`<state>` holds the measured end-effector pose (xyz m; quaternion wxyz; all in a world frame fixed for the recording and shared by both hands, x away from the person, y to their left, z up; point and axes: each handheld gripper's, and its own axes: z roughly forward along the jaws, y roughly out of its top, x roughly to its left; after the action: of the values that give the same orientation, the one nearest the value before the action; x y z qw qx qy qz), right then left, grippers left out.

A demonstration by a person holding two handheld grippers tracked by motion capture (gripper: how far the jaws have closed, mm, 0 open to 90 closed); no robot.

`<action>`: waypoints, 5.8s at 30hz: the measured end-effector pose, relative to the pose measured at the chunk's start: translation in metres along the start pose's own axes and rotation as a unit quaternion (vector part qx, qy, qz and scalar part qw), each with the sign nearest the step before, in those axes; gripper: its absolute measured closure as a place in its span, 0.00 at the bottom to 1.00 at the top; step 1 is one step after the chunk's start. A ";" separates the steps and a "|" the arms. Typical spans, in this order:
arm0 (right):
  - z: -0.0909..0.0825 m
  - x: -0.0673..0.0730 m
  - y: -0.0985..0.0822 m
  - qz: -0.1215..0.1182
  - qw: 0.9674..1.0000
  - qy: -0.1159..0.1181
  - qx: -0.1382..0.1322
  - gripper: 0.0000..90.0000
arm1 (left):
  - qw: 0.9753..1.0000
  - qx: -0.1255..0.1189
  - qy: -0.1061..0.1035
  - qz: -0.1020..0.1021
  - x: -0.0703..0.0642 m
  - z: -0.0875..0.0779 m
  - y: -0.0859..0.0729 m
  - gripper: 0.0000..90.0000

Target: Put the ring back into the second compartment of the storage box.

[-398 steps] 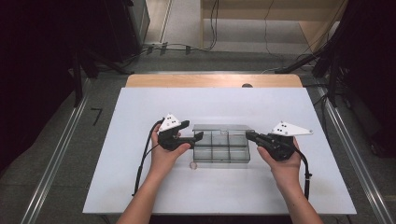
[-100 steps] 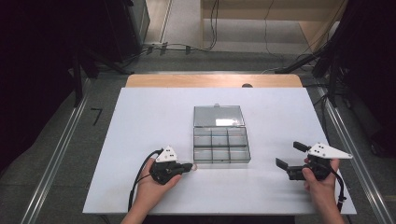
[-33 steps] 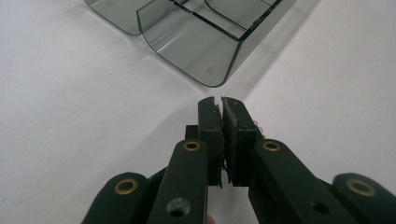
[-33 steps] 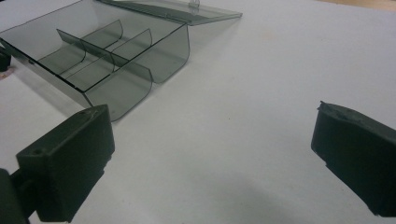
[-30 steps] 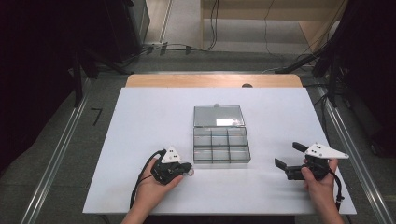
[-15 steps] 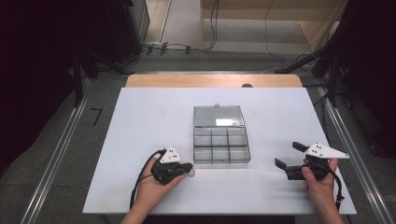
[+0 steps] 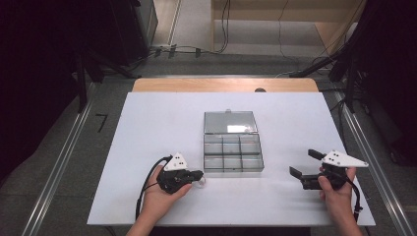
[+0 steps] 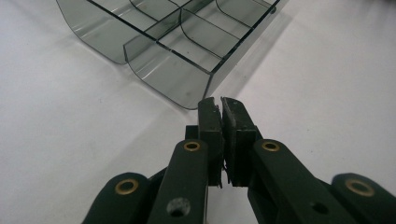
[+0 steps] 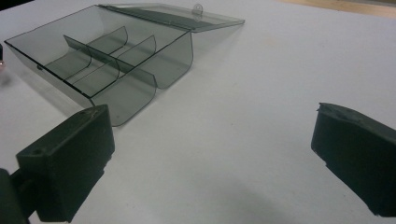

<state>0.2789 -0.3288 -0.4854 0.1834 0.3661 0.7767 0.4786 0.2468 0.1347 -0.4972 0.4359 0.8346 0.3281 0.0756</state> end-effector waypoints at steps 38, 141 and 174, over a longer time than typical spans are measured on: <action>0.002 0.002 0.000 -0.002 1.000 0.004 -0.001 0.00 | 0.999 -0.034 -0.012 0.004 -0.003 -0.011 0.014 0.96; -0.002 0.004 0.001 0.003 1.000 0.009 -0.014 0.00 | 0.997 -0.064 -0.047 -0.001 0.012 0.045 0.092 0.96; -0.003 0.002 0.000 0.007 1.000 0.010 -0.016 0.00 | 0.997 -0.060 -0.041 -0.034 0.031 0.075 0.101 0.95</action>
<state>0.2759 -0.3294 -0.4840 0.1778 0.3635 0.7685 0.4957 0.3502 0.0618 -0.4688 0.5008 0.7977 0.3329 0.0459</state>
